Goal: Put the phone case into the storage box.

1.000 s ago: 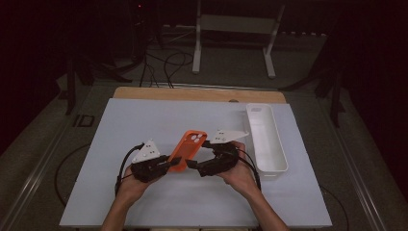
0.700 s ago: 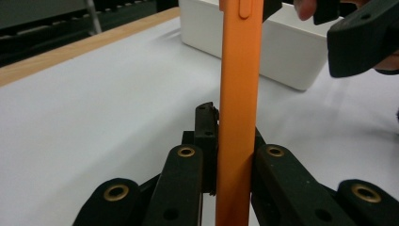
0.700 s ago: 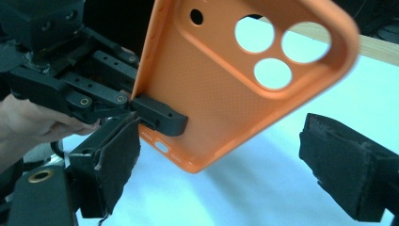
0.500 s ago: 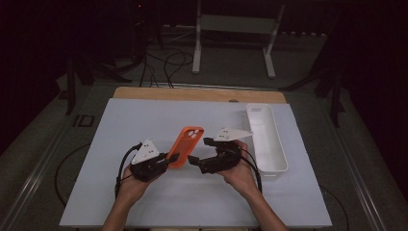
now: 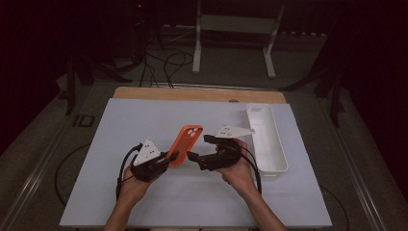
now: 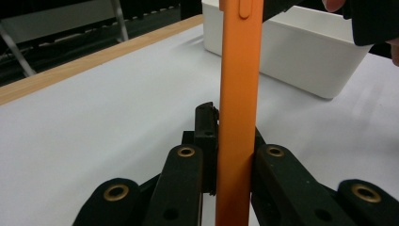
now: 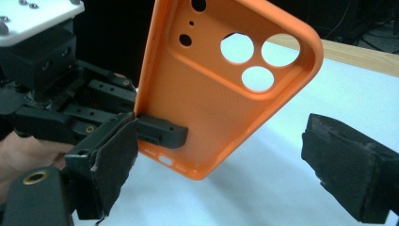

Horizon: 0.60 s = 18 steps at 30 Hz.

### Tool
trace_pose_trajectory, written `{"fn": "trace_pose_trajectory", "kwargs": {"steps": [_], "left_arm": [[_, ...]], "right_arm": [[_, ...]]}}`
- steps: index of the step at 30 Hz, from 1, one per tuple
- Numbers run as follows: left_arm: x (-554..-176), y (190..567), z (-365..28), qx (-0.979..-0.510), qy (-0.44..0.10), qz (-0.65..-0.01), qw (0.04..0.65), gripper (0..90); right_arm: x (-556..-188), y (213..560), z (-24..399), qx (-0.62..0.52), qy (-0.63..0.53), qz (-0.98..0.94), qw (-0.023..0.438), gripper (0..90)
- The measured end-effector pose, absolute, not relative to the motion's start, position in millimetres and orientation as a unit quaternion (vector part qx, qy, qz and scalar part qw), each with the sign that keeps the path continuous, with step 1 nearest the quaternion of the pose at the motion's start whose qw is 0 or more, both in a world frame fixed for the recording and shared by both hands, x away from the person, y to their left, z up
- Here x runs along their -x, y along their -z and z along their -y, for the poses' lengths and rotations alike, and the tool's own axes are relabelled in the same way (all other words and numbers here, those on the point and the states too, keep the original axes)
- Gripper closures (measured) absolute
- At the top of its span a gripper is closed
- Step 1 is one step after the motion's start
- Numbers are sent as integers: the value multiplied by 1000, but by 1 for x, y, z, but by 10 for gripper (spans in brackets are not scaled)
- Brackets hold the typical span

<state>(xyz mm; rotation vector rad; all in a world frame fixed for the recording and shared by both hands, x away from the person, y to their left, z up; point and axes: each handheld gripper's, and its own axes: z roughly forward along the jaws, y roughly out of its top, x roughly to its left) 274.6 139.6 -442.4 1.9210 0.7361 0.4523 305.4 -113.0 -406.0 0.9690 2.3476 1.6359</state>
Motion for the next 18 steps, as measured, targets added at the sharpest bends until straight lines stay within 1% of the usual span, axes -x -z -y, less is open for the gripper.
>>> {"fn": "trace_pose_trajectory", "kwargs": {"steps": [18], "left_arm": [[-274, 443, -137, -792, -191, -302, 494, 851]], "right_arm": [[-312, 399, 107, -344, -554, -757, 47, 99]]}}
